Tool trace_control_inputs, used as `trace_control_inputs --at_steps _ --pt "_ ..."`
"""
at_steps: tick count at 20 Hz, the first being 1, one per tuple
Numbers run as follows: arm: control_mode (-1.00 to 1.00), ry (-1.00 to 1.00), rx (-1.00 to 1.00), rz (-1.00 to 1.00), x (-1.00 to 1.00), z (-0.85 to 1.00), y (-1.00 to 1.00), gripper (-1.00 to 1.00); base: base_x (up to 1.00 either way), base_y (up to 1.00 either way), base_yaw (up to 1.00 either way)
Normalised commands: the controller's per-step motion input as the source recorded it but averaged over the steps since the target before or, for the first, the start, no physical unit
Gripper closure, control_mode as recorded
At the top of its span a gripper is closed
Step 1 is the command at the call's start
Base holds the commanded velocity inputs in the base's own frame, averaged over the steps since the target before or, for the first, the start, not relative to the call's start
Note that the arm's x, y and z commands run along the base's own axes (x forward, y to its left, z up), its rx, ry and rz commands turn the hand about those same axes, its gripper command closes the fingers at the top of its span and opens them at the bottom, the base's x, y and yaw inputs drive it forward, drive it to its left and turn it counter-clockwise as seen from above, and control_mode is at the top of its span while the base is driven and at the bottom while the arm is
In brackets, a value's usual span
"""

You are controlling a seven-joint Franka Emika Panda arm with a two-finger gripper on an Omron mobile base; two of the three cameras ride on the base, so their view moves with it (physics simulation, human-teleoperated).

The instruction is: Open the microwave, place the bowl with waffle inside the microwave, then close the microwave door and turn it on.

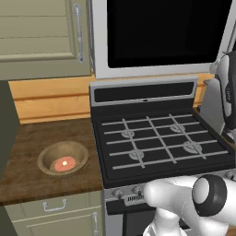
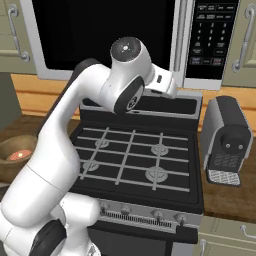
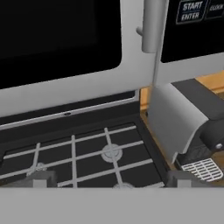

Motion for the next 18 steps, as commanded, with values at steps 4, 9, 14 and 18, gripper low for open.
trace_control_inputs --at_steps 4,9,14,18 --pt "-1.00 -0.12 0.00 -0.02 0.00 0.47 -0.22 -1.00 0.00 0.00 0.00" --pt "-1.00 -0.01 0.00 -0.07 0.03 0.49 -0.23 -1.00 0.00 0.00 0.00" --pt "-1.00 -0.04 0.01 -0.05 0.16 0.39 -0.30 -1.00 0.00 0.00 0.00" --pt "-1.00 -0.09 0.00 -0.01 0.38 0.14 -0.10 -1.00 0.00 0.00 0.00"
